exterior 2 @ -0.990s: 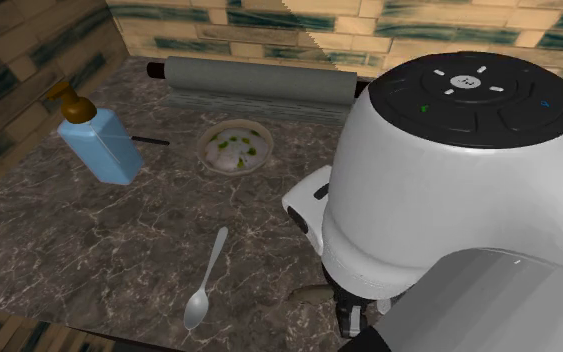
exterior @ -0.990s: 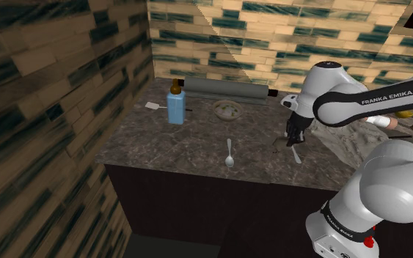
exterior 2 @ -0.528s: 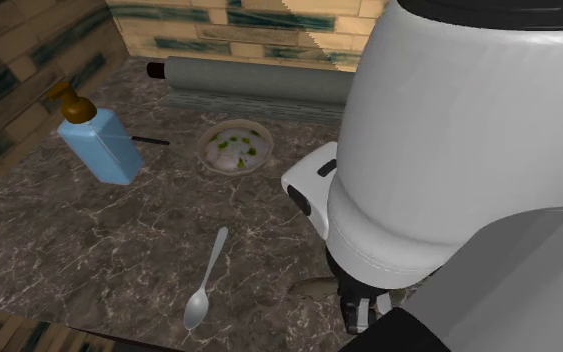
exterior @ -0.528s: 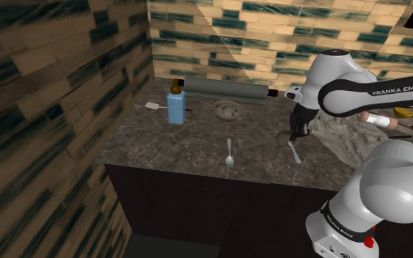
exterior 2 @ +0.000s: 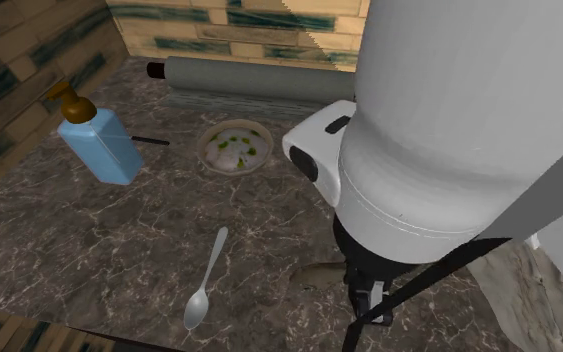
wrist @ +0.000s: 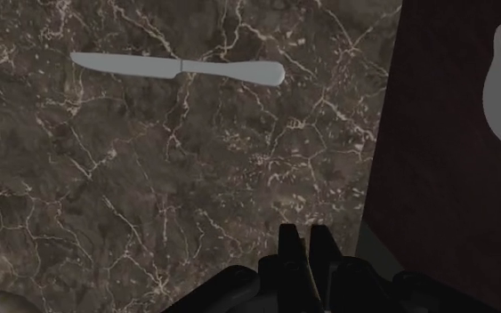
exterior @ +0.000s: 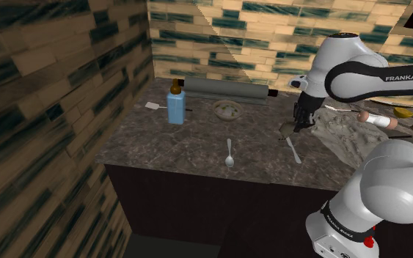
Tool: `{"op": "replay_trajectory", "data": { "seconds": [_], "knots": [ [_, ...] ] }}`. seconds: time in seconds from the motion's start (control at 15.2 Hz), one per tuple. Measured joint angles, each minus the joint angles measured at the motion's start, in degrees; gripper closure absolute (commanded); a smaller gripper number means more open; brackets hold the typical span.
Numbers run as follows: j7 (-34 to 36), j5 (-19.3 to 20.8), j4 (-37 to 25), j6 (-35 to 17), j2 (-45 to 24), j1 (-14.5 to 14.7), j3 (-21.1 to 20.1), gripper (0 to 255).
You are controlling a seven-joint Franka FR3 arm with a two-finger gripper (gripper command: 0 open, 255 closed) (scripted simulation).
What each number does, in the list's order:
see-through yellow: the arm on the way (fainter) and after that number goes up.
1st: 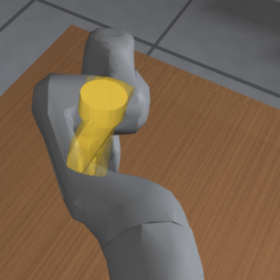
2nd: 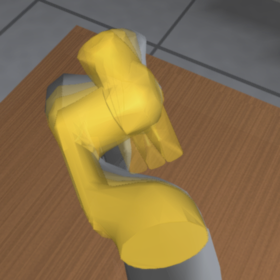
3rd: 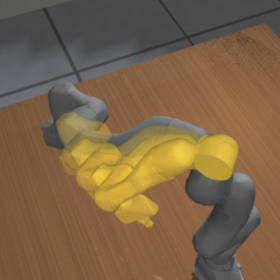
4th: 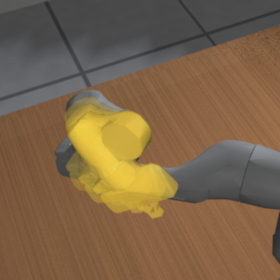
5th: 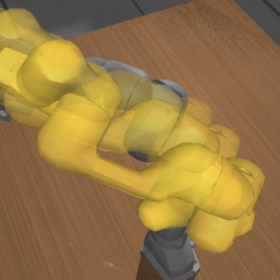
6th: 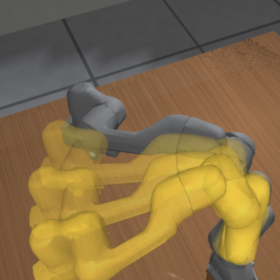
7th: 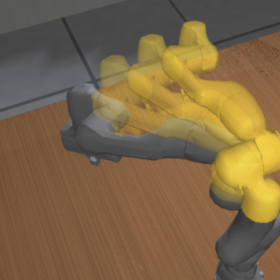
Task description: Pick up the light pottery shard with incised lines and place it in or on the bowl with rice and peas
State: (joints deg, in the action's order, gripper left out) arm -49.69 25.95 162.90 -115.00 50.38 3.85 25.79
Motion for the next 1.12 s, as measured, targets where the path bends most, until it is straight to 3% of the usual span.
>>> {"op": "replay_trajectory", "data": {
  "seconds": [0.26,0.59,1.12],
  "knots": [
    [-0.08,-1.10,-2.47,1.90,-0.52,0.87,-0.67,255],
    [-1.16,-2.95,-11.50,-3.07,-13.74,5.38,2.58,255],
    [-6.37,-11.20,-28.38,-7.17,-34.40,12.55,7.99,255]
  ]
}}
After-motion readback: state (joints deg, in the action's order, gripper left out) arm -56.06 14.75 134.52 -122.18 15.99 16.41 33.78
